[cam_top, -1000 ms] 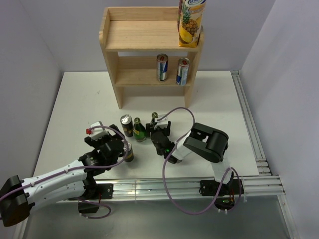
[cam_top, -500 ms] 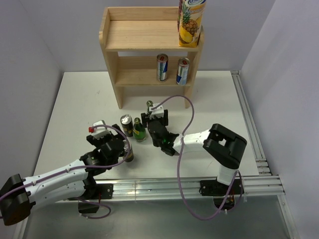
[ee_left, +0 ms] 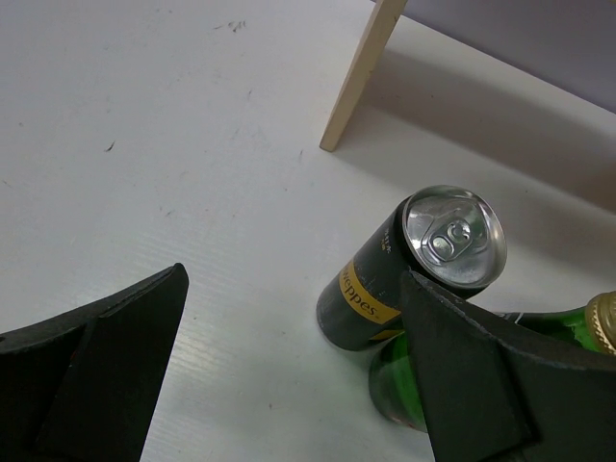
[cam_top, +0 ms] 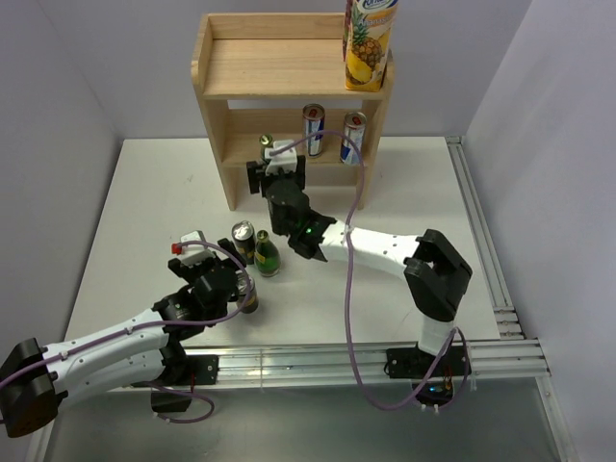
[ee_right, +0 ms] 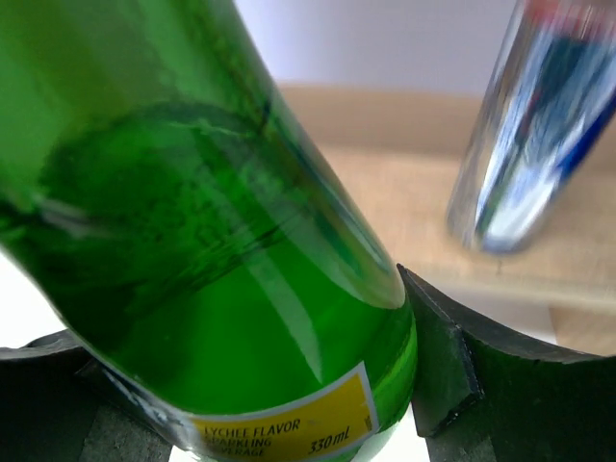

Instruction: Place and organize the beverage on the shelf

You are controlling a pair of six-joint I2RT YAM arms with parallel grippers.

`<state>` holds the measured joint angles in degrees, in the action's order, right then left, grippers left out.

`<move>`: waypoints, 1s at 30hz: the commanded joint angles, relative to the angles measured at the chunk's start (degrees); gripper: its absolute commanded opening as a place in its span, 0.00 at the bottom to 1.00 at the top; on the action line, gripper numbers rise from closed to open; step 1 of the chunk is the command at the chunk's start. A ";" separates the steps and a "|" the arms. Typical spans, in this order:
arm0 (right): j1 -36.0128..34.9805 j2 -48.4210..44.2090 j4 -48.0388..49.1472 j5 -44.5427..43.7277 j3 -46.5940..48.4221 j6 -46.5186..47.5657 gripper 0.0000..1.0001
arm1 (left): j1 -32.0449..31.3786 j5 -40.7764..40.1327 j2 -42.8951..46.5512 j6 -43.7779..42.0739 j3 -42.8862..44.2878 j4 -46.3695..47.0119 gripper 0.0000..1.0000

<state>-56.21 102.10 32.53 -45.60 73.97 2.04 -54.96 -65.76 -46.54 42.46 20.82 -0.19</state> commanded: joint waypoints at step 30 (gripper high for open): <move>7.60 18.22 -7.66 10.18 34.13 -7.84 0.00 | -0.15 1.24 0.31 -2.29 -0.08 3.61 0.99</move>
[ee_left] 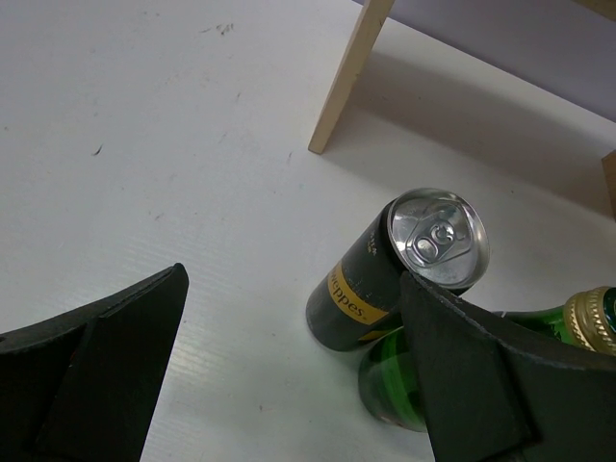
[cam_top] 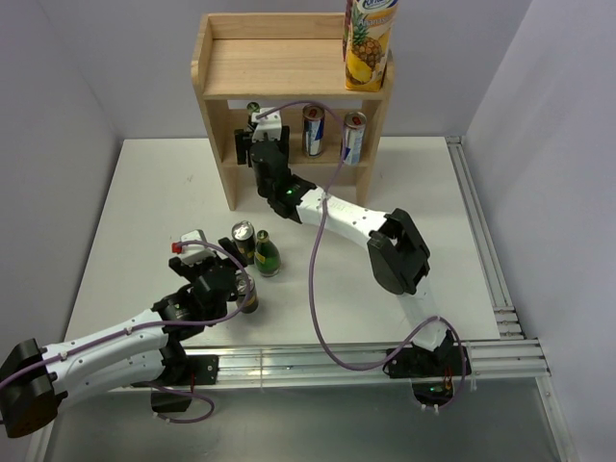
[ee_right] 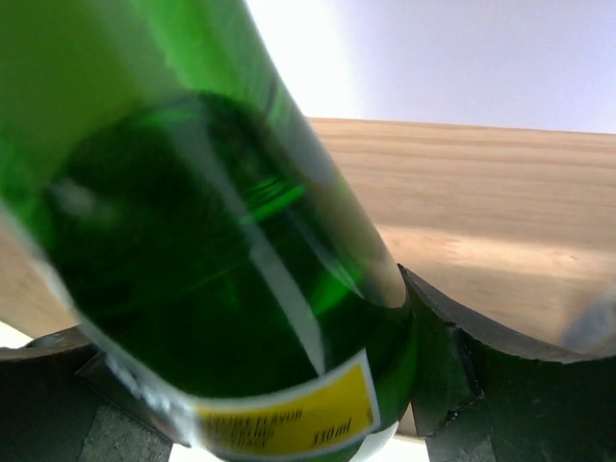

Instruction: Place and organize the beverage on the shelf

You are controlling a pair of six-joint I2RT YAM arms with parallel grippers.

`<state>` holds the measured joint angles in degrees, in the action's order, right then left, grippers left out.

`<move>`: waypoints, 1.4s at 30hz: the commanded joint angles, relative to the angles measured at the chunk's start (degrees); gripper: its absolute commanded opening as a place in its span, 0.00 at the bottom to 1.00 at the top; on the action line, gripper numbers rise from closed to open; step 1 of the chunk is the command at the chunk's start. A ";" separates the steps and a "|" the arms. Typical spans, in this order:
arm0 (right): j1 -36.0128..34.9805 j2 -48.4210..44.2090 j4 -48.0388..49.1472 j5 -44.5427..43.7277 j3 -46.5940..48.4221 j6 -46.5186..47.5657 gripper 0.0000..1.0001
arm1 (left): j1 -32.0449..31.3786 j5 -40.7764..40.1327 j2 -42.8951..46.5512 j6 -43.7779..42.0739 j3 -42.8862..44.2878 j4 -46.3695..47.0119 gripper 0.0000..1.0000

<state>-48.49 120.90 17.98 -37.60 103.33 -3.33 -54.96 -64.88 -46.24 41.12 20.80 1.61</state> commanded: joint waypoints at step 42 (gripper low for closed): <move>-0.90 6.54 4.87 10.01 9.00 -5.98 0.95 | 0.11 0.37 1.41 -1.13 -0.76 2.08 0.99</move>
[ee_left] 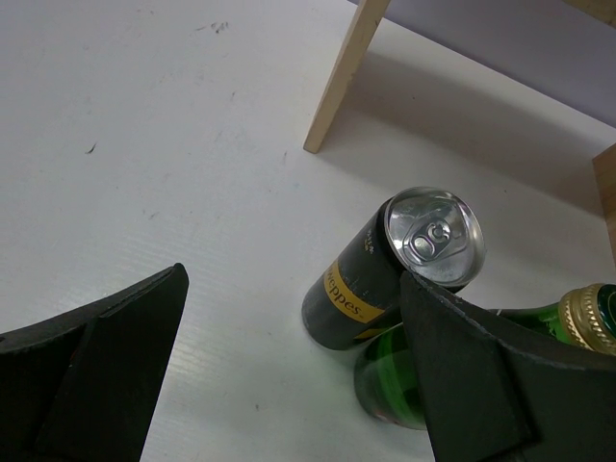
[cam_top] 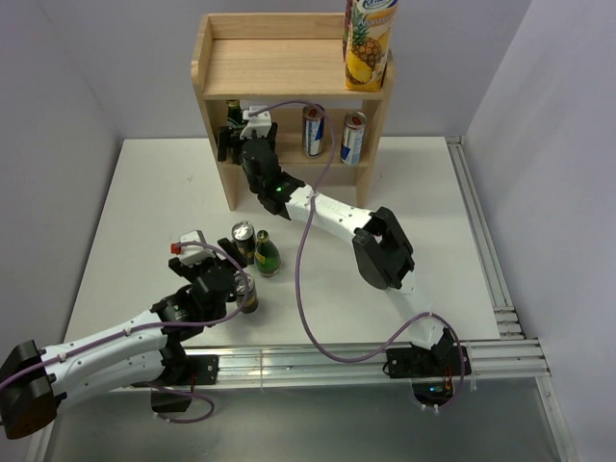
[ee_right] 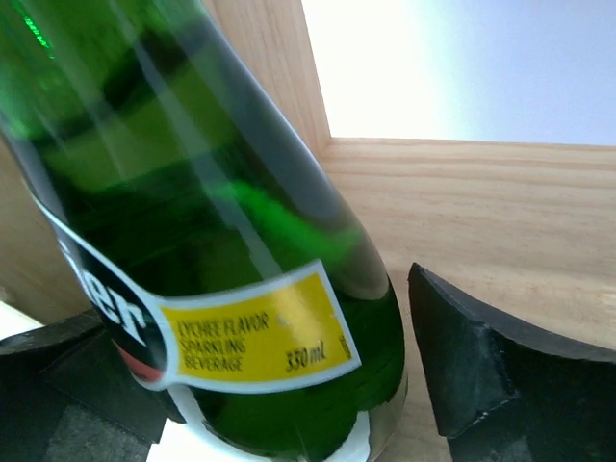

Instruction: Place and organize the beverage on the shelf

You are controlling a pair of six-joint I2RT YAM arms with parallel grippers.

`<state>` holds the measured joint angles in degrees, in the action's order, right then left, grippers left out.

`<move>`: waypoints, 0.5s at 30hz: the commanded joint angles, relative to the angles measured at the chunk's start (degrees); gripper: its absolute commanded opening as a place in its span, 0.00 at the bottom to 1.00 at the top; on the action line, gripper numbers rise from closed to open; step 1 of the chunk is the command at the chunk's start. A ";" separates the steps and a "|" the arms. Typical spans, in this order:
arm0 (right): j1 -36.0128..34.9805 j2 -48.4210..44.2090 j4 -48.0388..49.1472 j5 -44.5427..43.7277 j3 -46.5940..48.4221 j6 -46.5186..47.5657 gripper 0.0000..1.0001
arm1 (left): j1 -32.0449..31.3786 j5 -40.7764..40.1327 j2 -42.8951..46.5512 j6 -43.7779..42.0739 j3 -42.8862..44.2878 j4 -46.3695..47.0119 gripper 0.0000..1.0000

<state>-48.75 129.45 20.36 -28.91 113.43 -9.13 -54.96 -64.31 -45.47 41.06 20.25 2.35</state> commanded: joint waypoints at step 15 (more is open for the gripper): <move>-3.28 -10.35 7.59 -0.18 -12.78 4.99 1.00 | 0.12 -0.20 1.44 -0.98 -0.47 1.34 0.99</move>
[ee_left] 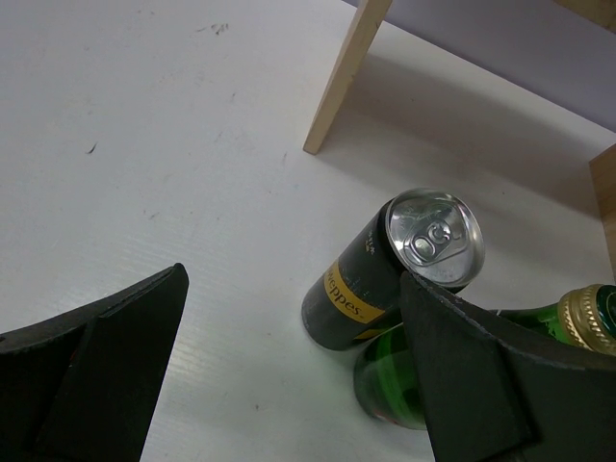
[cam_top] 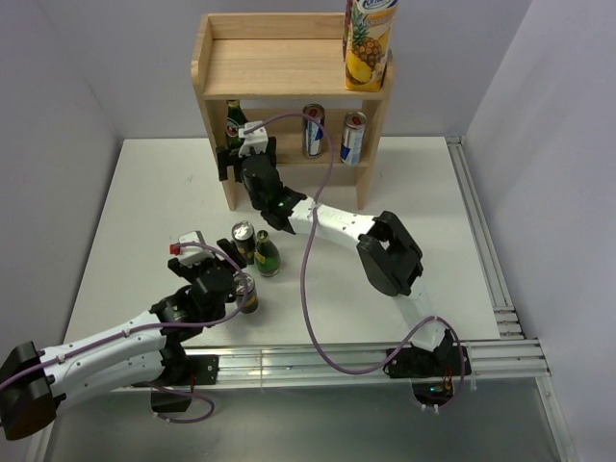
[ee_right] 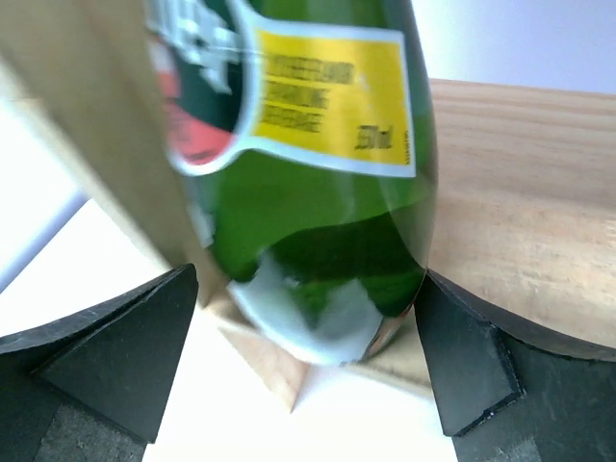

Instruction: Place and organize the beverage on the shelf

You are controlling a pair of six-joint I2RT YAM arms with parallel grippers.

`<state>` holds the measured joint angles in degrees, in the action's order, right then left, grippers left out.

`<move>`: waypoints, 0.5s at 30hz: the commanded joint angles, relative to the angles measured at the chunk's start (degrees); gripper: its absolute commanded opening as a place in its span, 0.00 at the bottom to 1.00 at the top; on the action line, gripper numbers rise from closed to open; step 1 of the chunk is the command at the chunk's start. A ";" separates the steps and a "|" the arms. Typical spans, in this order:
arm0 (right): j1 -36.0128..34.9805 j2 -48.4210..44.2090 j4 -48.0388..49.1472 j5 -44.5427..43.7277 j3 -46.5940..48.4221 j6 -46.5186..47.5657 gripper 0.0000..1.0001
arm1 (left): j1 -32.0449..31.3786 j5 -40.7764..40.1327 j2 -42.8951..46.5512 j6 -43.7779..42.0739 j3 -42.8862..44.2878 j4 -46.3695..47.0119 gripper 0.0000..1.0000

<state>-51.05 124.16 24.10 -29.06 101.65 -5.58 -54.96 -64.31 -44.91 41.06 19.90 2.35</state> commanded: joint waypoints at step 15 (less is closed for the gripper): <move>-4.24 -13.15 5.52 -4.08 -9.62 3.21 1.00 | 0.20 -0.37 0.61 -0.80 -0.04 1.08 0.99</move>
<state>-54.68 115.24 26.48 -31.18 92.23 -3.14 -54.94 -64.31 -44.71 41.08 19.88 2.33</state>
